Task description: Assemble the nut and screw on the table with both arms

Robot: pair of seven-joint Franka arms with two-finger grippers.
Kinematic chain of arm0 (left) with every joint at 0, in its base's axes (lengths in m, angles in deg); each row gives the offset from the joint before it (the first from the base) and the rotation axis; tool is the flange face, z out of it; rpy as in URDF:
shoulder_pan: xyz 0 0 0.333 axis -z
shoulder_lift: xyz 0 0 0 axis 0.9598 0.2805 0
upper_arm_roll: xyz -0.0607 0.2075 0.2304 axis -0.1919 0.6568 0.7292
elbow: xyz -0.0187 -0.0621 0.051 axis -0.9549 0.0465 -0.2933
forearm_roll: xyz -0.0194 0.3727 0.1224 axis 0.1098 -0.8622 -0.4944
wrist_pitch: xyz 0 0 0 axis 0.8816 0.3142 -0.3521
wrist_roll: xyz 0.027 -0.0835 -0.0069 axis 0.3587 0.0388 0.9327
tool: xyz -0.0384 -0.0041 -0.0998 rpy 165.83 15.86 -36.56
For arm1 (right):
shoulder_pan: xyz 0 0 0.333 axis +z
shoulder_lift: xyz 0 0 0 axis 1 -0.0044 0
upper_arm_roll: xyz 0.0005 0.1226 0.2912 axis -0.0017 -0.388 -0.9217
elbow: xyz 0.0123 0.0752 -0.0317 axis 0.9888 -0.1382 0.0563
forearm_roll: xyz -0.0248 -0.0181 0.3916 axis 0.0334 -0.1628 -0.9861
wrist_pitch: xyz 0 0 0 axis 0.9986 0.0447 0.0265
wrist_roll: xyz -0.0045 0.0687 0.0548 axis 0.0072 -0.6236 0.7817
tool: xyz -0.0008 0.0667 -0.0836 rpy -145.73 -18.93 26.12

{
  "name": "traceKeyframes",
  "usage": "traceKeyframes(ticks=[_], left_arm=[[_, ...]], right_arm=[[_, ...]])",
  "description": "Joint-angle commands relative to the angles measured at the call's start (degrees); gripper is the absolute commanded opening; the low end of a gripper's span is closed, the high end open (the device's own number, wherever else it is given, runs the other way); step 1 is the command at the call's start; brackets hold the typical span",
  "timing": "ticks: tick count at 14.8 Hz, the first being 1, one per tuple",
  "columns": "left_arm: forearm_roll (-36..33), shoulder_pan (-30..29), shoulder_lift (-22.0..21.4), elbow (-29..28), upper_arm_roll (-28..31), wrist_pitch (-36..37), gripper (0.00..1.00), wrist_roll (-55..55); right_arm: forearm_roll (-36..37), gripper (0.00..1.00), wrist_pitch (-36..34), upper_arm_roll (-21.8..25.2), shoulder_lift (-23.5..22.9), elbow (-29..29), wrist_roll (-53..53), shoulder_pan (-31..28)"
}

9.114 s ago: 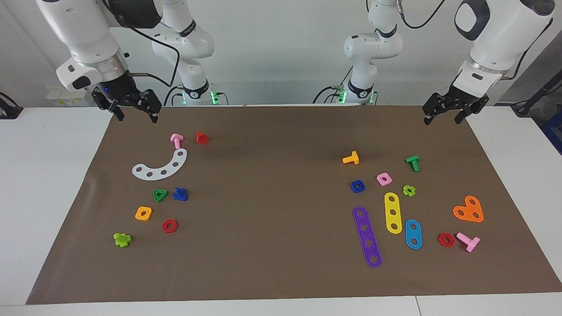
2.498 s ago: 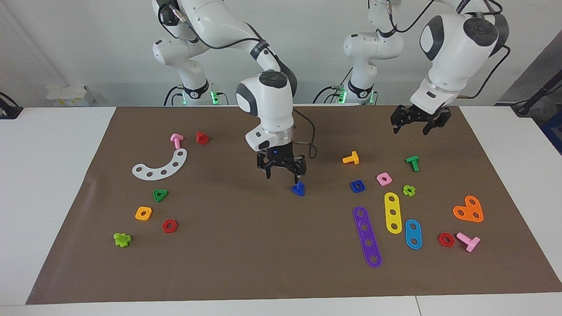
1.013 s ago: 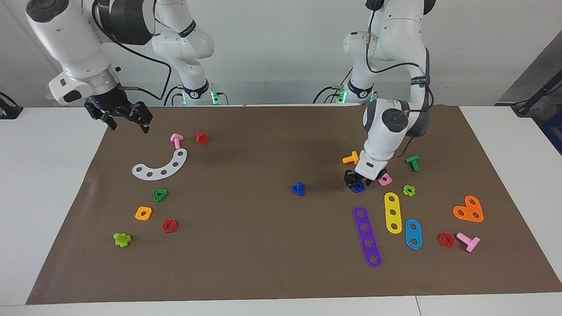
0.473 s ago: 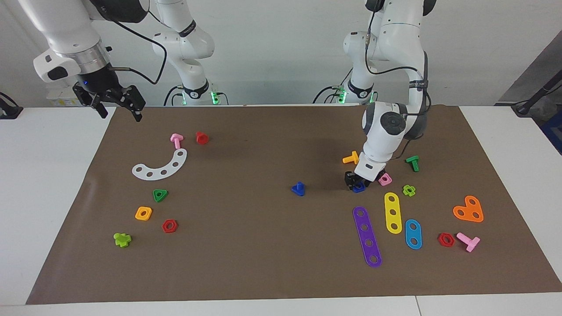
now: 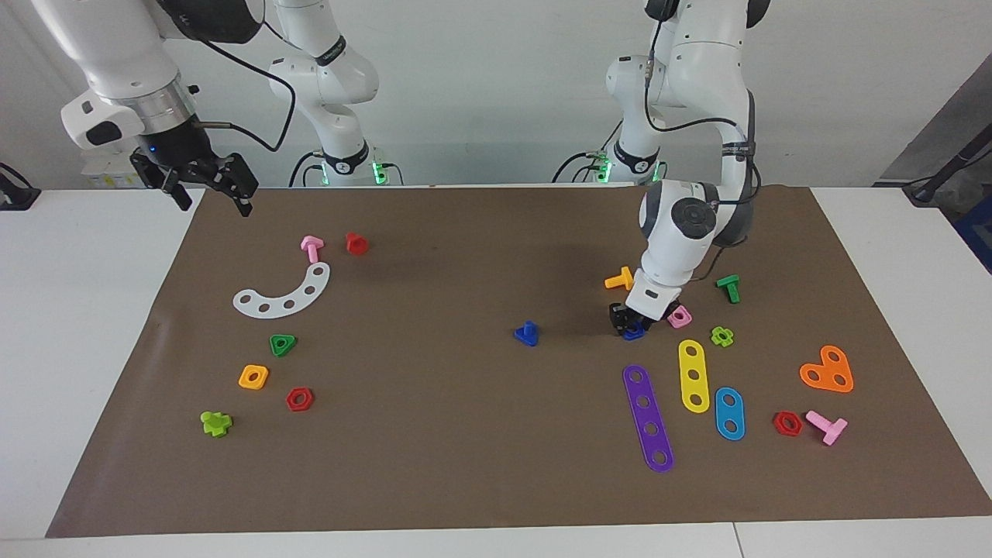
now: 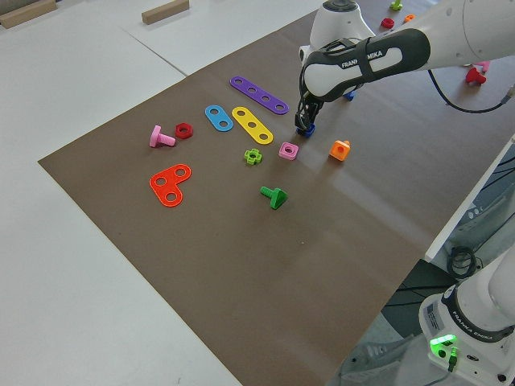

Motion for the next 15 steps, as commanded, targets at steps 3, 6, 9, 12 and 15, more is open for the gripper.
traceKeyframes(ticks=[3, 6, 9, 12, 15], left_arm=[[0.53, -0.26, -0.35, -0.09, 0.24, -0.64, 0.29, -1.25], [0.62, 0.44, -0.09, 2.19, 0.24, 0.76, 0.27, -0.99], [0.71, 2.8, 1.31, 8.59, 0.24, 8.21, 0.25, 0.68], [0.79, 6.31, 2.2, 12.12, 0.16, 10.09, 0.25, 7.52], [1.32, 10.53, 3.42, 15.36, 0.16, 11.75, 0.24, 12.97]], right_arm=[[-0.75, 1.0, -1.2, -0.43, 0.31, -0.08, -0.68, -0.49], [-0.75, 1.0, -1.02, 0.0, 0.39, -0.17, -0.6, 0.2], [-0.75, 1.0, -0.93, 5.08, 0.31, -0.25, -0.33, 4.15], [-0.75, 1.0, -0.67, 5.81, 0.39, -0.52, 1.07, 4.6], [-0.75, 1.0, -0.84, 5.72, 0.48, -0.96, 0.9, 4.69]])
